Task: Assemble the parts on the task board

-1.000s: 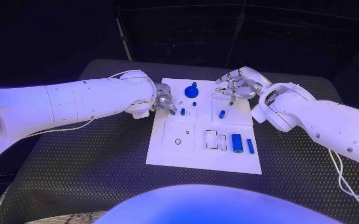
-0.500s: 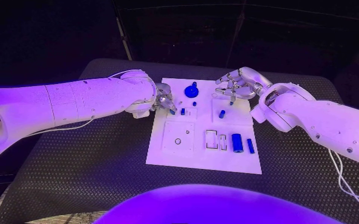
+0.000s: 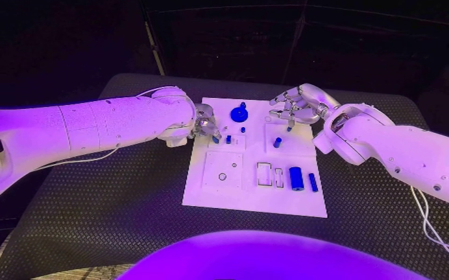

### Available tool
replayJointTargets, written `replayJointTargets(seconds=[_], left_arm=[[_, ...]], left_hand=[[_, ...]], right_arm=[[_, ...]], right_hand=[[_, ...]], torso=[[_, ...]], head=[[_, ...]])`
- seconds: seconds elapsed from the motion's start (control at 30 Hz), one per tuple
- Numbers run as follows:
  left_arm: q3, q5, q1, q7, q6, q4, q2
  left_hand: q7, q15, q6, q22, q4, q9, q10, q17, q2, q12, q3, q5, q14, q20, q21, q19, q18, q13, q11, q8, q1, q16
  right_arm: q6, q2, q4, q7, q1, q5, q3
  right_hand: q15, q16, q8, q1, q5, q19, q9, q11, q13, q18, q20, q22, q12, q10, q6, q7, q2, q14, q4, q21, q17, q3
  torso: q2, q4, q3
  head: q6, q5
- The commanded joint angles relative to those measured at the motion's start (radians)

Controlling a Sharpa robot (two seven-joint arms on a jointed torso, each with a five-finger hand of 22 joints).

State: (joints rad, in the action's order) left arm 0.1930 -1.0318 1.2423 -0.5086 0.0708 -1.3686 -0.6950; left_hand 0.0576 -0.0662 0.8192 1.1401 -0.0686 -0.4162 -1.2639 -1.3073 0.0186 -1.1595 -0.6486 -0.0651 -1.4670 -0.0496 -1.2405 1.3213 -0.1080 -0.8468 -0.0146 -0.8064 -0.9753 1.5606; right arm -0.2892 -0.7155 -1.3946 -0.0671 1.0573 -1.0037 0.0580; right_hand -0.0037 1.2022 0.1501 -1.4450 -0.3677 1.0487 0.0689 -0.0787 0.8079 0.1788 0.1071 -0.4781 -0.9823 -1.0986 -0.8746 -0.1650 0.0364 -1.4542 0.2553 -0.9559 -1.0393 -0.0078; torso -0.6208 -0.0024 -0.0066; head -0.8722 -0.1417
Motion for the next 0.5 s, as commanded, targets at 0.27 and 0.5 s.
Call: replayJointTargets(seconds=[0.27,0.5], left_arm=[[0.005,0.020,-0.007,-0.008,0.047,0.021,0.013],[0.005,0.021,-0.007,-0.007,0.051,0.027,0.020]], left_hand=[[-0.009,-0.011,0.019,0.007,0.037,0.001,-0.006,-0.234,0.011,-0.013,0.038,0.006,-0.097,0.012,0.001,0.005,0.006,-0.008,-0.007,-0.014,0.050,-0.002],[-0.013,-0.013,0.029,0.011,0.048,0.000,-0.010,-0.238,0.012,-0.016,0.059,0.006,-0.098,0.014,0.000,0.007,0.007,-0.012,-0.010,-0.021,0.062,0.000]], right_arm=[[0.004,-0.001,-0.002,-0.008,0.002,-0.002,0.000],[0.004,0.000,-0.002,-0.008,0.002,-0.002,0.000]], right_hand=[[0.001,-0.001,0.004,-0.008,-0.007,-0.004,-0.001,0.003,-0.001,0.006,-0.001,0.002,-0.002,0.006,0.007,-0.002,0.003,0.006,0.000,0.006,-0.001,0.003],[0.001,-0.001,0.004,-0.008,-0.007,-0.004,-0.001,0.003,-0.001,0.006,-0.001,0.002,-0.002,0.006,0.007,-0.002,0.003,0.006,0.000,0.006,-0.001,0.003]], torso=[[0.000,0.0007,-0.0002],[0.000,0.0005,-0.0004]], head=[[0.000,0.002],[-0.001,0.001]])
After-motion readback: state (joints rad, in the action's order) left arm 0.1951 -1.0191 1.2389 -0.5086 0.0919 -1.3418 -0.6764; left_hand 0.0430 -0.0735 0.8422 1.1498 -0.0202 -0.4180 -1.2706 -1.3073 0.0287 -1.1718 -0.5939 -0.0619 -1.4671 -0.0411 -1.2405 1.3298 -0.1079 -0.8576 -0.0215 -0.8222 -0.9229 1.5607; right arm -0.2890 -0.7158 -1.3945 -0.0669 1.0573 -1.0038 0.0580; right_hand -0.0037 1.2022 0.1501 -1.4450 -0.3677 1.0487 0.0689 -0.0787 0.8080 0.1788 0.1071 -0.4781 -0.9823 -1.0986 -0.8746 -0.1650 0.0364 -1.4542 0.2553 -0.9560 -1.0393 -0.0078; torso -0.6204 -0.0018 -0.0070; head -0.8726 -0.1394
